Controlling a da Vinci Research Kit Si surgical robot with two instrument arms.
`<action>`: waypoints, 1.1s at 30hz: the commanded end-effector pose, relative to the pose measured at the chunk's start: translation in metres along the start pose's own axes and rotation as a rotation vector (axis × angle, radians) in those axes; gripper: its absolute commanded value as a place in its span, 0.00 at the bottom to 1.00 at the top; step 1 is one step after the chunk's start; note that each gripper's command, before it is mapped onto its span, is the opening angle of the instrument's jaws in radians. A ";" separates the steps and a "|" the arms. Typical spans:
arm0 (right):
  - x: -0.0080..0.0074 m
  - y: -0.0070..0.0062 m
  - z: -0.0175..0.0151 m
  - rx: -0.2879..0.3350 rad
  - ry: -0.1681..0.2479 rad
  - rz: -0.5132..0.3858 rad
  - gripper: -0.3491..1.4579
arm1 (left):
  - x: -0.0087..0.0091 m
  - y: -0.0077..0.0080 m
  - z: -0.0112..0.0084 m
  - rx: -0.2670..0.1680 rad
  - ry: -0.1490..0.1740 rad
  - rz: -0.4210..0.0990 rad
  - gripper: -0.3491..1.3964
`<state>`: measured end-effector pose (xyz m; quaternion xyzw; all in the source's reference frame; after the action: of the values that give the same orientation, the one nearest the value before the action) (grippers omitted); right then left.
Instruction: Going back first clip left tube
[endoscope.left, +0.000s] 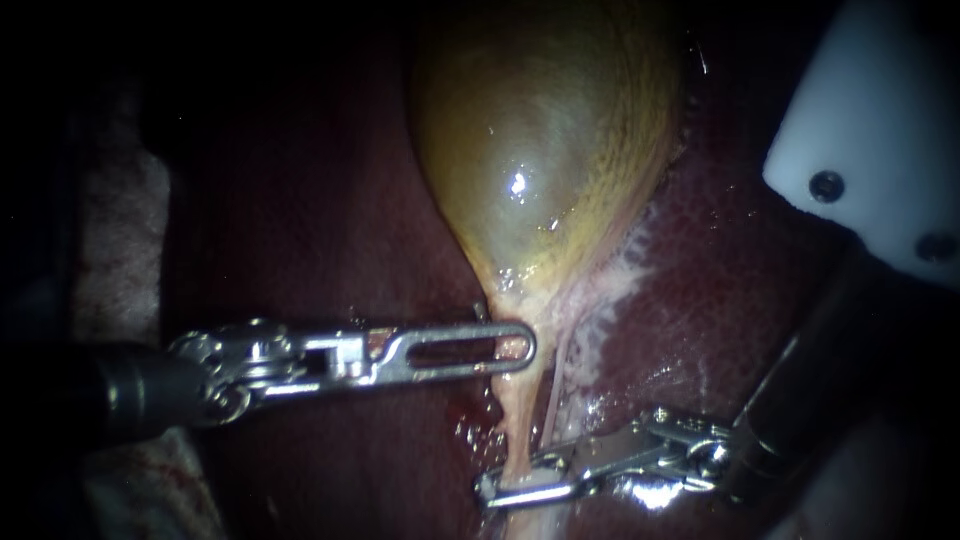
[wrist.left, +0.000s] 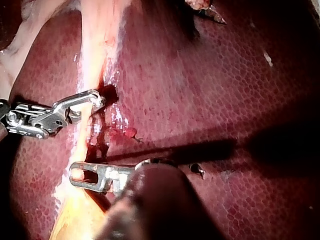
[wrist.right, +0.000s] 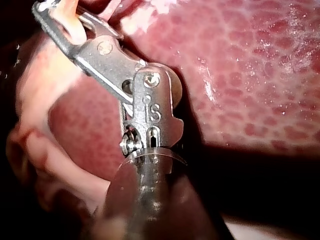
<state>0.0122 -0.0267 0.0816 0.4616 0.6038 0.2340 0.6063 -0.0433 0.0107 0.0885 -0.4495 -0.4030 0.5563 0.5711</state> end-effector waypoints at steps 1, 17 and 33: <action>0.0000 0.0000 0.0000 0.000 0.000 0.000 0.16 | 0.0000 0.0000 0.0000 0.000 0.000 0.000 0.00; 0.0000 -0.0001 0.0000 0.001 0.000 0.000 0.16 | 0.0000 0.0000 0.0000 0.000 0.000 0.000 0.00; 0.0002 -0.0002 0.0000 -0.002 0.004 0.004 0.35 | 0.0000 0.0000 0.0000 0.000 0.000 0.000 0.00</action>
<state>0.0121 -0.0266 0.0814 0.4613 0.6034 0.2360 0.6061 -0.0433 0.0106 0.0885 -0.4495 -0.4030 0.5561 0.5712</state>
